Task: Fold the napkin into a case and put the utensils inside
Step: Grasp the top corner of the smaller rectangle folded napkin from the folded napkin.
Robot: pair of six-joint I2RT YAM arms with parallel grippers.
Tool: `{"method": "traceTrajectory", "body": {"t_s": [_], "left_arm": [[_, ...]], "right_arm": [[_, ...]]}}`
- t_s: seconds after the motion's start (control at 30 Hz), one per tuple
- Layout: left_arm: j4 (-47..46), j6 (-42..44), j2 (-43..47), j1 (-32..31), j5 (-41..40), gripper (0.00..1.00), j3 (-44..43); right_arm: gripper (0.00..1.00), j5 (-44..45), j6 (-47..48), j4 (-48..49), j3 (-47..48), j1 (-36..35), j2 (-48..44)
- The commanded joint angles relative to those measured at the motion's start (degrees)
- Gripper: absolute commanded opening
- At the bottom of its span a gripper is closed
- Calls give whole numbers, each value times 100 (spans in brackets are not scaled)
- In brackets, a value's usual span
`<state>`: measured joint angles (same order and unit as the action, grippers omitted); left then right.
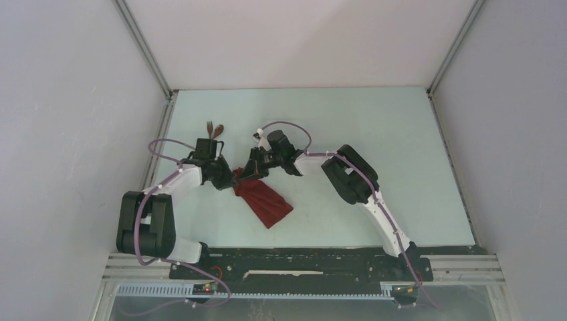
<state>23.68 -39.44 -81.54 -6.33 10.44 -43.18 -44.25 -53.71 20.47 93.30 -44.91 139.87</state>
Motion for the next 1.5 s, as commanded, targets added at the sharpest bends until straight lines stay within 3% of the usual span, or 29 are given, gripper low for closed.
{"method": "traceTrajectory", "body": {"t_s": [0.0, 0.4, 0.53, 0.67, 0.83, 0.93, 1.13, 1.23, 1.37, 1.47], "left_arm": [[-65, -13, 322, 6, 90, 0, 35], [25, -222, 238, 24, 52, 0, -57], [88, -257, 28, 135, -54, 0, -79], [84, -170, -441, 262, 111, 0, -359], [-26, -224, -760, 316, 237, 0, -489], [-190, -308, -590, 312, 334, 11, -350], [-88, -103, 419, 318, 198, 51, -119], [3, -56, 862, 363, 170, 60, -35], [-16, -109, 997, 448, 109, 53, 123], [-39, -183, 934, 540, -30, 38, 205]], "right_arm": [[15, 16, -118, 72, 218, -127, 202], [15, 764, 225, -546, 430, -397, 235], [23, 282, -180, 12, 447, -412, 310], [20, 439, -447, -376, 798, -621, 826], [19, 891, -474, -453, 353, -679, 569], [18, 977, -311, -621, 326, -633, 474], [17, 892, -234, -497, 182, -522, 369], [15, 857, -284, -413, 111, -483, 371], [13, 829, -292, -325, 72, -460, 333], [9, 809, -212, -320, 90, -473, 285]]}}
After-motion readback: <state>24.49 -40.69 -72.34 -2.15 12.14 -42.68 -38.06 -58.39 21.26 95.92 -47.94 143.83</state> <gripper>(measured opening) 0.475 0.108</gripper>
